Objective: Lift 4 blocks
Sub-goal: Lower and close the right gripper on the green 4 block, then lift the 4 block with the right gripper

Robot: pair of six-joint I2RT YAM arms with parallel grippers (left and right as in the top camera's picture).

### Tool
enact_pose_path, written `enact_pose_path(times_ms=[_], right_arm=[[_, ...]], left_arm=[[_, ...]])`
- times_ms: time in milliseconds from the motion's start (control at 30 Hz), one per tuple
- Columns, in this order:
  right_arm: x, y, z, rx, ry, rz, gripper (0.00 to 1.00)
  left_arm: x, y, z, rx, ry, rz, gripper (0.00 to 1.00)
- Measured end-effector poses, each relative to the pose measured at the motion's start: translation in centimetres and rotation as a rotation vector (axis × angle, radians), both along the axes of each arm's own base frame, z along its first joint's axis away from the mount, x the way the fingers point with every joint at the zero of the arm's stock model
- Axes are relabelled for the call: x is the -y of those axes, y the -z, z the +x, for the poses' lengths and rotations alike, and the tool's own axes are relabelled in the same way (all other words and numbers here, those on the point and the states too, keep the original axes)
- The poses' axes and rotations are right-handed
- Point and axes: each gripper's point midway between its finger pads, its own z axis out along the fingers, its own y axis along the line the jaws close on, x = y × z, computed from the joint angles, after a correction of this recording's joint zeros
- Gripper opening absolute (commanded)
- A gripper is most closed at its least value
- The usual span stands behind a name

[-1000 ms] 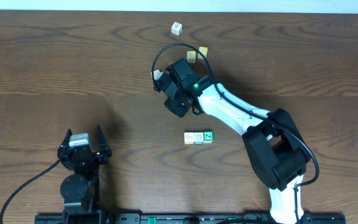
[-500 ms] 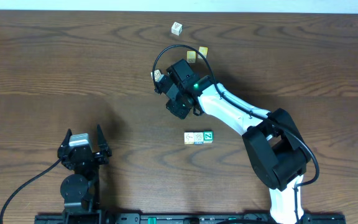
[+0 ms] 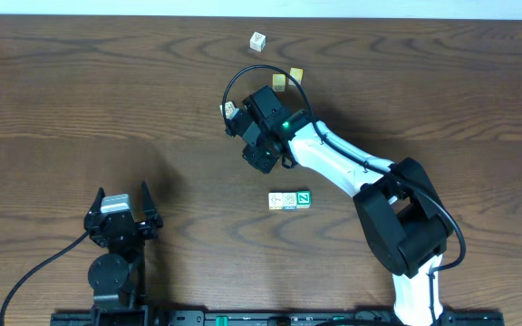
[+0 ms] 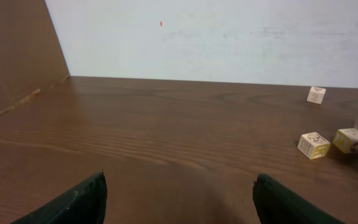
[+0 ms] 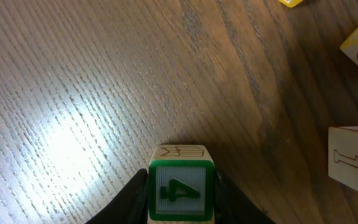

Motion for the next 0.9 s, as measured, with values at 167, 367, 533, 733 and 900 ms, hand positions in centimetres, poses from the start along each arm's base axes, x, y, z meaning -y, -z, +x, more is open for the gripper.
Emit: enact_pose_path(times_ms=[167,367,533,733,900], right_arm=[[0.2,-1.1,0.5,0.0,0.038,-0.018,0.33],[-0.1,-5.2,2.0,0.024,0.078,-0.031,0.26],[-1.0,-9.4,3.5,0.073,0.112,0.013,0.58],[-1.1,-10.1,3.9,0.071,0.167,0.039,0.53],[-1.3,-10.0,4.4,0.065,0.252,0.063,0.49]], left_arm=[[0.0,0.0,0.0,0.0,0.0,0.0,0.76],[0.0,0.0,0.0,0.0,0.0,0.0,0.76],[0.0,0.0,0.0,0.0,0.0,0.0,0.76],[0.0,0.0,0.0,0.0,0.0,0.0,0.76],[0.0,0.0,0.0,0.0,0.0,0.0,0.75]])
